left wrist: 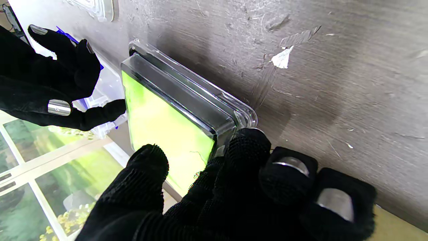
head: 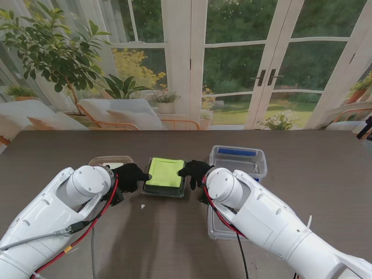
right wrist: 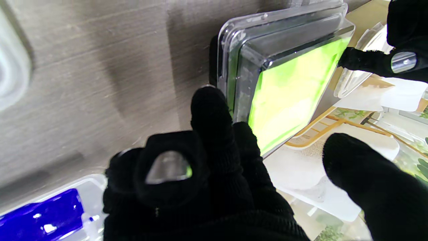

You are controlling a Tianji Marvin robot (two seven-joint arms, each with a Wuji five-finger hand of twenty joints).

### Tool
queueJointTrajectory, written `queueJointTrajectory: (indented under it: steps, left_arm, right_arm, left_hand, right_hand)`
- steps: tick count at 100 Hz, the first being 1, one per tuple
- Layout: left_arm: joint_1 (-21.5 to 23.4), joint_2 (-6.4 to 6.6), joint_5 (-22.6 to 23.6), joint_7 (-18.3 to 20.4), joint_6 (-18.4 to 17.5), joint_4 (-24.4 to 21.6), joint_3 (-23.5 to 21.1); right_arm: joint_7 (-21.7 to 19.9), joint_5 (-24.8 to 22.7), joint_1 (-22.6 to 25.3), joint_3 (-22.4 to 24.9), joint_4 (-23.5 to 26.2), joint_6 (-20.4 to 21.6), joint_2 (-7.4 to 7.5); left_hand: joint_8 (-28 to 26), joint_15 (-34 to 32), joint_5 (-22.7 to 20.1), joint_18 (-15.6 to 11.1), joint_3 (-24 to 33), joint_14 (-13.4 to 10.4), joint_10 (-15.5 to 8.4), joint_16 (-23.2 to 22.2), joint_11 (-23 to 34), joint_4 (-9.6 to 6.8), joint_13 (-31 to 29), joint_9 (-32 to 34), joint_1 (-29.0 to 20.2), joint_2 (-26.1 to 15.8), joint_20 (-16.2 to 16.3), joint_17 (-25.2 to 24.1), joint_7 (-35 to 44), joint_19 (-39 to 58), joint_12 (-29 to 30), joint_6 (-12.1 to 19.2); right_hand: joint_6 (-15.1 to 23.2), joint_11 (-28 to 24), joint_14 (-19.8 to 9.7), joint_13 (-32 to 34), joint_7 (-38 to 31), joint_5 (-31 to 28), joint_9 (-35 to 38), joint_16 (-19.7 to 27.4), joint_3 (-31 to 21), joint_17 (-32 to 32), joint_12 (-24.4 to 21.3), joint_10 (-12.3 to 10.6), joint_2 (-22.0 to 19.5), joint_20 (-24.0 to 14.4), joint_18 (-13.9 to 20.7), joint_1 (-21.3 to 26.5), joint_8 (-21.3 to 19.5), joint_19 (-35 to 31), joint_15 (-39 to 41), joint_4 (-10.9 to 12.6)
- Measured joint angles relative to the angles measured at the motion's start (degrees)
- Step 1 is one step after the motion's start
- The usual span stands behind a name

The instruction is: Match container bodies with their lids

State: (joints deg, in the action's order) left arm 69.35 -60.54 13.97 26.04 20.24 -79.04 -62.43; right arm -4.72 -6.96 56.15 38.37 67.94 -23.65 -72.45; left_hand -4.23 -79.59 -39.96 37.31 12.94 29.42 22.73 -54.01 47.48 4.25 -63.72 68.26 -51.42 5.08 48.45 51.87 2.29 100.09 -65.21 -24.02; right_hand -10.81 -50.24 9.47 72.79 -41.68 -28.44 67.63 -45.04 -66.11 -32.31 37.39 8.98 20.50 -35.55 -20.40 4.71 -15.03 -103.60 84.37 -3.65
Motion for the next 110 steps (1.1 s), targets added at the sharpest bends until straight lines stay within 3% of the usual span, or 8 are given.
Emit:
queueJointTrajectory:
  steps: [62,94,101,110]
  left_arm:
    - [-1.3,-0.13,-0.9,-0.3,-1.6,1.1,0.2]
    - [-1.4,-0.13,-1.1,-0.1,-1.6,1.1,0.5]
    - [-1.5,-0.16,-1.1,-0.1,-1.7,1.1,0.5]
    - [-1.8,-0.2,-0.9,0.0,-1.7,1.2,0.7]
  right_arm:
    - [1.2,2.9,0.1,0.7,0.0,-1.1,-1.0]
    - [1.7,3.8,0.2,1.3,0.1,-1.1,-1.24]
    - [1.8,4.1,0.2,1.4,0.2,-1.1,-1.36]
    - [1.8,4.1,0.2,1.3,0.2,-1.1,-1.48]
  left_hand:
    - [-0.7,0.6,0.0,0.1,-1.2,0.2,0.0,0.0,-0.1,-0.01,0.0,0.0,-0.6,0.0,0.9,-0.6,0.1,-0.6,0.0,-4.1]
    - [-0.2,0.6,0.0,0.1,-1.8,0.3,0.0,-0.1,-0.1,-0.02,0.4,-0.1,-0.6,0.0,1.5,-1.0,0.1,-0.7,0.0,-4.0]
    - [-0.4,0.7,0.0,0.1,-2.0,0.3,0.0,-0.1,-0.3,-0.02,0.5,-0.1,-0.6,0.0,1.5,-1.3,0.1,-0.8,0.0,-1.8]
    - [-0.6,1.0,0.0,0.1,-2.5,0.3,0.0,-0.1,-0.6,-0.02,0.5,-0.1,-0.6,0.0,1.6,-1.4,0.1,-1.2,0.0,-1.7]
  right_hand:
    - [-1.9,0.0,0.0,0.0,0.0,0.0,0.0,0.0,0.1,0.0,0.0,0.0,0.0,0.0,0.0,0.0,0.0,0.0,0.0,0.0]
    - [-0.5,0.0,0.0,0.0,-0.3,-0.1,0.0,0.0,0.1,0.0,0.0,0.0,0.0,0.0,0.0,0.0,-0.1,0.0,0.0,0.0]
    - [0.3,0.0,0.0,0.0,0.1,-0.1,0.0,0.0,0.1,0.0,0.0,0.0,0.0,0.0,0.0,0.0,-0.1,0.0,0.0,0.0]
    - [0.3,0.0,0.0,0.0,0.2,0.0,0.0,0.0,0.1,0.0,0.0,0.0,0.0,0.0,0.0,0.0,-0.1,0.0,0.0,0.0]
